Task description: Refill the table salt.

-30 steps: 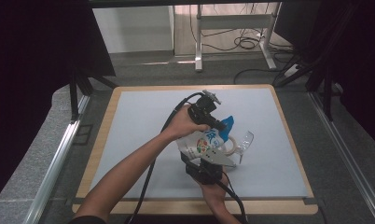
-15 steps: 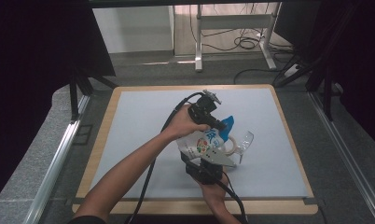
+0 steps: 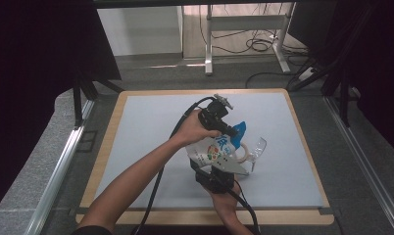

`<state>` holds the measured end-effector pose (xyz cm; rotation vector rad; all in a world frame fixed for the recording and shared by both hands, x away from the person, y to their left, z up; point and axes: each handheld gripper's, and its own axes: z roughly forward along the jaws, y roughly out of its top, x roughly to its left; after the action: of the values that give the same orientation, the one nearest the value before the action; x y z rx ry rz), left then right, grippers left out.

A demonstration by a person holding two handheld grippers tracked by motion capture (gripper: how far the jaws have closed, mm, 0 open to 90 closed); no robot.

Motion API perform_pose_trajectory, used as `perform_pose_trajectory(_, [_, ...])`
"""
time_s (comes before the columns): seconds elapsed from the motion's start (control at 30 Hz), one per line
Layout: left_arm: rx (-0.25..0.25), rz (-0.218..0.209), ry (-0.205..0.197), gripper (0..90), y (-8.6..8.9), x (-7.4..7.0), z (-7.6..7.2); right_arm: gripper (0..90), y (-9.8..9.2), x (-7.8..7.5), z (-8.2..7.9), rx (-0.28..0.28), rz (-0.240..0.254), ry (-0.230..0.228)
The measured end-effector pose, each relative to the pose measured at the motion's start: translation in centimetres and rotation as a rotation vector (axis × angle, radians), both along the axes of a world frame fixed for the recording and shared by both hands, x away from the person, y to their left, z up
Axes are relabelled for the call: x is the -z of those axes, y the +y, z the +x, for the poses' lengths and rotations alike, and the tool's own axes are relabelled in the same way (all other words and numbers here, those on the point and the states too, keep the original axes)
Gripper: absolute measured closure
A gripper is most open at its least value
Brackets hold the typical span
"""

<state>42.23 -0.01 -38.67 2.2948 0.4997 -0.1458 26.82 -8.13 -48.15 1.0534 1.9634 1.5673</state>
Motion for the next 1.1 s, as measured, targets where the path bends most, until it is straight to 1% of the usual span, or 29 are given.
perform_pose_trajectory(0.53, [0.003,0.004,0.0,90.0,-0.02,0.02,0.04,53.7,0.09,0.05,-0.04,0.009,0.0,-0.004])
perform_pose_trajectory(1.1, [0.006,0.007,-0.001,90.0,0.01,0.0,0.0,53.9,0.06,0.02,-0.15,0.006,-0.001,-0.008])
